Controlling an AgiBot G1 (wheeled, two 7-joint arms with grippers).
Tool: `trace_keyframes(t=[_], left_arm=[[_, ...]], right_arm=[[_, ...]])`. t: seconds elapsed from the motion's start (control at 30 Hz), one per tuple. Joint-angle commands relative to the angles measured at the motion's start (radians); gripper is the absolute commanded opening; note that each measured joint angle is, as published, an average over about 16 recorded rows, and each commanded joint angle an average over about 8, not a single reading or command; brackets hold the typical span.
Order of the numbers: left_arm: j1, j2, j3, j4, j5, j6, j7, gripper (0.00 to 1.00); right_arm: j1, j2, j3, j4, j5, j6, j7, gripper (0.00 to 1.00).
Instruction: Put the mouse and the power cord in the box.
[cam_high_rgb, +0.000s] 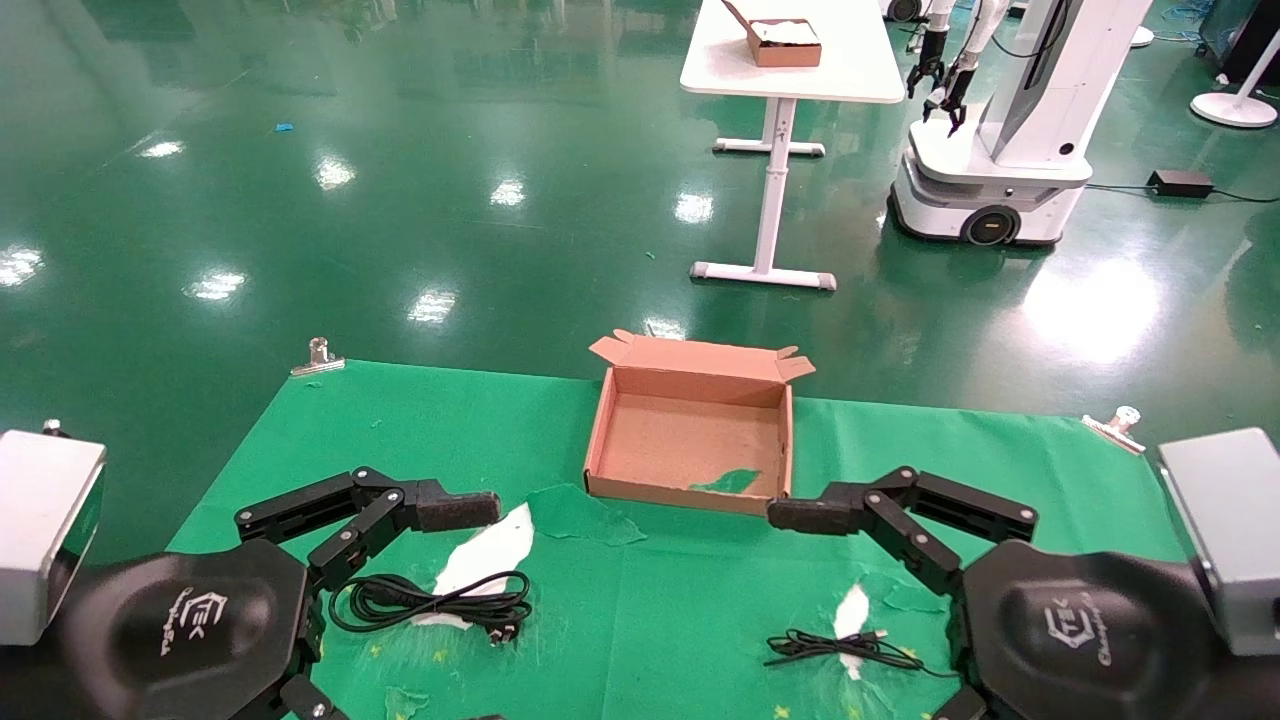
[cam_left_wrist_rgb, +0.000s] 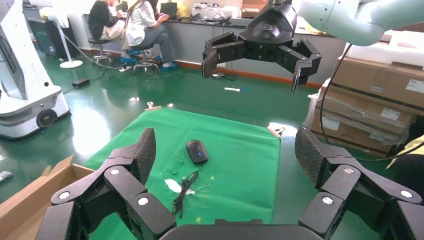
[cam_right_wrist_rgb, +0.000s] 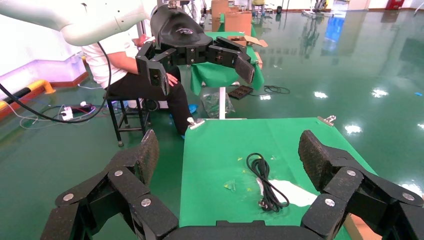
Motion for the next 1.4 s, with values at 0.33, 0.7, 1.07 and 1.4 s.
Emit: trace_keyframes(t=[0.33, 0.7, 1.07, 1.4], left_arm=[[0.000, 0.000, 0.000, 0.000, 0.000, 0.000, 0.000, 1.00], [0.000, 0.000, 0.000, 0.000, 0.000, 0.000, 0.000, 1.00], [-0.010, -0.017, 0.029, -0.011, 0.068, 0.006, -0.014, 1.00], [-0.180, 0.017, 0.203, -0.005, 0.497, 0.001, -0.127, 1.00]], right_arm=[[0.000, 0.000, 0.000, 0.000, 0.000, 0.000, 0.000, 1.00], [0.000, 0.000, 0.000, 0.000, 0.000, 0.000, 0.000, 1.00], [-0.006, 0.011, -0.011, 0.006, -0.042, -0.003, -0.021, 1.00], [-0.001, 0.041, -0.082, 0.040, -0.325, 0.048, -0.107, 1.00]])
